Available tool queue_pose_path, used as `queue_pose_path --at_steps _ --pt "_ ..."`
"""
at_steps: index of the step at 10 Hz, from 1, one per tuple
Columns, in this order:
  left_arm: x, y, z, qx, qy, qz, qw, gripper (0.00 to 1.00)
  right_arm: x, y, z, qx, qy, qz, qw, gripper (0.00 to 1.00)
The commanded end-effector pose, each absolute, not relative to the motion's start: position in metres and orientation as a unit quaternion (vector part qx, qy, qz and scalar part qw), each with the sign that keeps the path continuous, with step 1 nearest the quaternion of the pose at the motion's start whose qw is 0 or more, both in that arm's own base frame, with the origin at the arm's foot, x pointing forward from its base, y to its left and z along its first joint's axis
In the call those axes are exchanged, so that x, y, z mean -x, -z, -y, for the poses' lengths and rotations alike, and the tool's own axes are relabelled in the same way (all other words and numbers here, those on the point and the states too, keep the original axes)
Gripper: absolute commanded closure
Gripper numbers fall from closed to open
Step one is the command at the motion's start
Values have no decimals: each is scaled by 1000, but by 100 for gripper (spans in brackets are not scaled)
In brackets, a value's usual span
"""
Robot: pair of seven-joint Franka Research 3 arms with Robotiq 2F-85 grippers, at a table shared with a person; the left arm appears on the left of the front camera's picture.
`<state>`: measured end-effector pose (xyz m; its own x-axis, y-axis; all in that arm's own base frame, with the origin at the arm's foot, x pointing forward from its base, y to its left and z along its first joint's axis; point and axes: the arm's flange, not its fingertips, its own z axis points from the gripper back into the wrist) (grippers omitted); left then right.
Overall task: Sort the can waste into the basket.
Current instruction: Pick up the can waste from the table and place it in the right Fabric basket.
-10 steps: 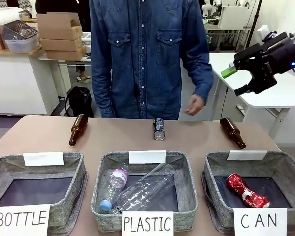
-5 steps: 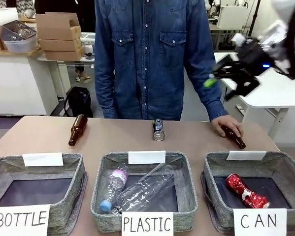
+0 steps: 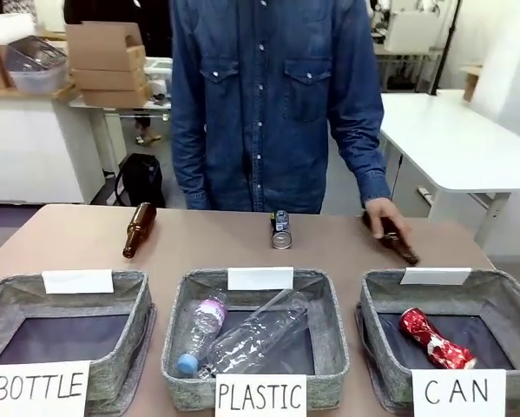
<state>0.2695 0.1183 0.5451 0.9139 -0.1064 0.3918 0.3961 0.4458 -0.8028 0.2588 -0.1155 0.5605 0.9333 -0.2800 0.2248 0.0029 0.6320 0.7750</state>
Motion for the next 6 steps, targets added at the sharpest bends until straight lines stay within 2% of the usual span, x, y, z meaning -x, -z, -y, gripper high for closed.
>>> queue_pose_path --at_steps 1,3,4,6 --pt "-269 -545 -119 504 160 144 836 0 -316 -552 78 -394 60 146 905 0" --pt "-269 -545 -119 504 160 144 836 0 -358 -557 49 -382 50 144 912 0" --pt "-269 -545 -119 504 160 144 836 0 -382 -561 13 -383 7 153 911 0" --pt "-269 -545 -119 504 160 144 836 0 -424 -558 -41 -404 -68 124 904 0"
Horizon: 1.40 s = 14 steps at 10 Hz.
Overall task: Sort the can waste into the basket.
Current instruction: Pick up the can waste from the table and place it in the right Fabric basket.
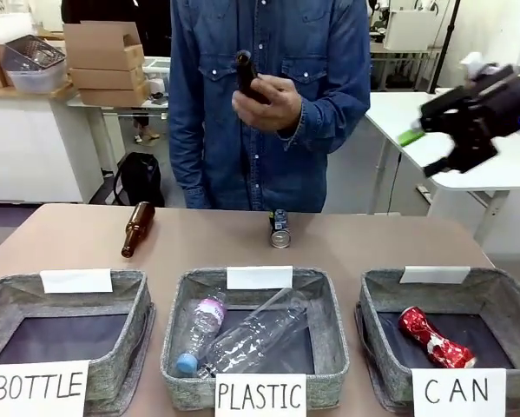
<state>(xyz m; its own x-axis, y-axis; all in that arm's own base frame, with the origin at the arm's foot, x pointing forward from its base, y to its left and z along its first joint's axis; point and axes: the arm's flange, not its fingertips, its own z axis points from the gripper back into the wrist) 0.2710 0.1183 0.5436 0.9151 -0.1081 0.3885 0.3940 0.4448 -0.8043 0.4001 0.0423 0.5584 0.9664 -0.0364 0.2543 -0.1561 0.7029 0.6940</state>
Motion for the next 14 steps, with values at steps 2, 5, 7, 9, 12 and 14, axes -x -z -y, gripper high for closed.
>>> queue_pose_path --at_steps 2,5,7,9,12,14 --pt "-269 -545 -119 504 160 144 836 0 -429 -559 -32 -412 -48 111 903 0" --pt "-269 -545 -119 504 160 144 836 0 -367 -551 66 -399 48 135 906 0" --pt "-269 -545 -119 504 160 144 836 0 -345 -547 82 -406 89 165 894 0" --pt "-269 -545 -119 504 160 144 836 0 -362 -547 65 -398 87 165 898 0" --pt "-269 -545 -119 504 160 144 836 0 -403 -557 -13 -319 57 171 930 0" --pt "-269 -545 -119 504 160 144 836 0 -393 -560 -16 -323 34 162 932 0"
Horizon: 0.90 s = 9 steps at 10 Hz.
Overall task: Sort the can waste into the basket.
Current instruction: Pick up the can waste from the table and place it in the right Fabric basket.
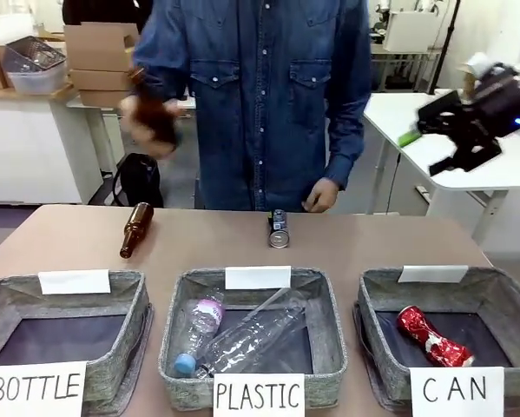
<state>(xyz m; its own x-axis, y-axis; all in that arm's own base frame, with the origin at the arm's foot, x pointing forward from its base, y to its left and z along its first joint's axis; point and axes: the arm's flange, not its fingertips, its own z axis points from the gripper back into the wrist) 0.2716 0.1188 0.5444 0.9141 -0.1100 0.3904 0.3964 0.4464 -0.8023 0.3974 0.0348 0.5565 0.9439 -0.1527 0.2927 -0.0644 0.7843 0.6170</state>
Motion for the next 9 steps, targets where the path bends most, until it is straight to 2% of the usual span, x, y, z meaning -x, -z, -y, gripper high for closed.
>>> queue_pose_path --at_steps 1,4,6,9 --pt "-269 -545 -119 504 160 144 836 0 -388 -557 -23 -310 32 163 936 0" --pt "-269 -545 -119 504 160 144 836 0 -389 -556 -42 -306 8 175 936 0" --pt "-269 -545 -119 504 160 144 836 0 -447 -541 -133 -245 -36 142 959 0" --pt "-269 -545 -119 504 160 144 836 0 -525 -495 -251 -128 0 139 982 0"
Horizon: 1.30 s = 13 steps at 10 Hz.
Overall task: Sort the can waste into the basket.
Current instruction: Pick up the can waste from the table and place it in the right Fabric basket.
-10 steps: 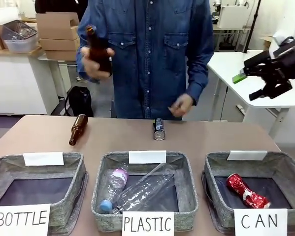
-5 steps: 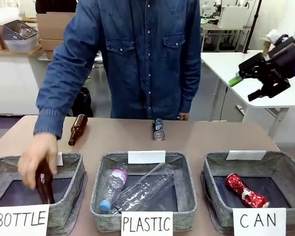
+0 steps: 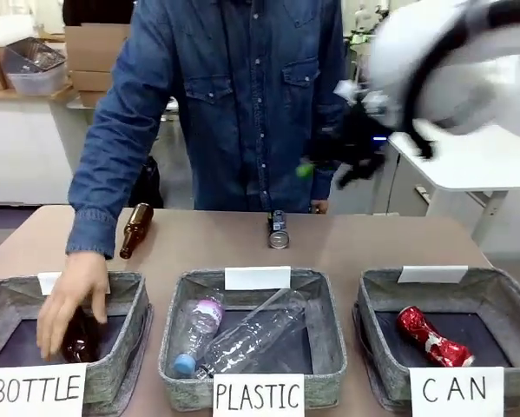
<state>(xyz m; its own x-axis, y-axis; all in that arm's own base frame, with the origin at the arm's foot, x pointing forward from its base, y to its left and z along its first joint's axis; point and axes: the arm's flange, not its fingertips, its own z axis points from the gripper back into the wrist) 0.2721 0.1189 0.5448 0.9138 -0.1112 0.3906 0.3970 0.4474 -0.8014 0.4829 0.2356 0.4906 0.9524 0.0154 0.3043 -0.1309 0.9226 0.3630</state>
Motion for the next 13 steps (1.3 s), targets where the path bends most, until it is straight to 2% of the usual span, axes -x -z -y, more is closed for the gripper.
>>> queue_pose_path --at_steps 1,4,8,13 --pt "-269 -545 -119 504 160 144 836 0 -535 -478 -277 -117 -11 119 986 0" --pt "-269 -545 -119 504 160 144 836 0 -563 -409 -319 -63 -3 85 994 0" --pt "-269 -545 -119 504 160 144 836 0 -584 -344 -329 -56 28 78 995 0" --pt "-269 -545 -119 504 160 144 836 0 -594 -319 -326 -39 47 94 994 0"
